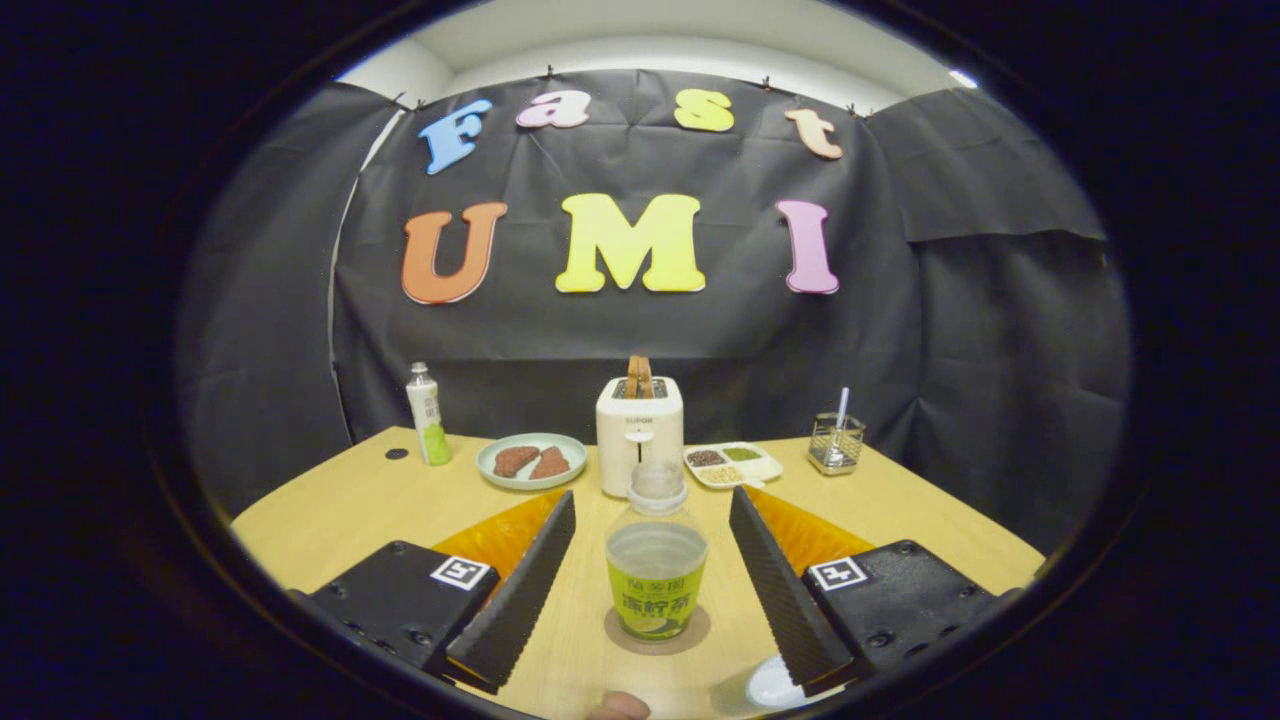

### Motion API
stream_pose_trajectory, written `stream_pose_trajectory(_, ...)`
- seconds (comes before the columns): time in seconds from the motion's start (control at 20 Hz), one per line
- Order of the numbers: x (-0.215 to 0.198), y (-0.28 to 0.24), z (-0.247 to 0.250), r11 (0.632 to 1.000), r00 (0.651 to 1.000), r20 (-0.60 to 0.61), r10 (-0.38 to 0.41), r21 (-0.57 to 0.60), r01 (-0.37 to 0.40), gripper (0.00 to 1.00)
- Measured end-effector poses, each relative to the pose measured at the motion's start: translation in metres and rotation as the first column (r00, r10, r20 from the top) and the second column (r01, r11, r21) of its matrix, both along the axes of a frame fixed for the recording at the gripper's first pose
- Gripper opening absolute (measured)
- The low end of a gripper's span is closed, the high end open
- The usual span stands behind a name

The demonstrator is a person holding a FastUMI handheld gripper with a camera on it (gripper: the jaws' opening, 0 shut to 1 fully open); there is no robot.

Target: Take the bottle from table, then pour the juice into the cup, finally place the bottle on the coaster

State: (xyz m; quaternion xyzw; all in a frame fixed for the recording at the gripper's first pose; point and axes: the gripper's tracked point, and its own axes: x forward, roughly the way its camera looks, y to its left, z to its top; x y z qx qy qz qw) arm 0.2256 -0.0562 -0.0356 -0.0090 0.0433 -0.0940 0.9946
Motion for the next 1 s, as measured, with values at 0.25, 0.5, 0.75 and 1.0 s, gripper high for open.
stream_pose_trajectory(0.25, -0.052, -0.005, 0.042, 1.0, 0.998, 0.065, -0.011, 0.013, 0.01, 1.0)
stream_pose_trajectory(0.5, -0.118, -0.011, 0.082, 1.0, 0.994, 0.109, -0.017, 0.028, 0.014, 1.0)
stream_pose_trajectory(0.75, -0.191, -0.025, 0.101, 0.997, 0.99, 0.12, -0.072, -0.028, 0.076, 1.0)
stream_pose_trajectory(1.0, -0.248, -0.035, 0.115, 0.996, 0.982, 0.171, -0.084, 0.026, 0.08, 1.0)
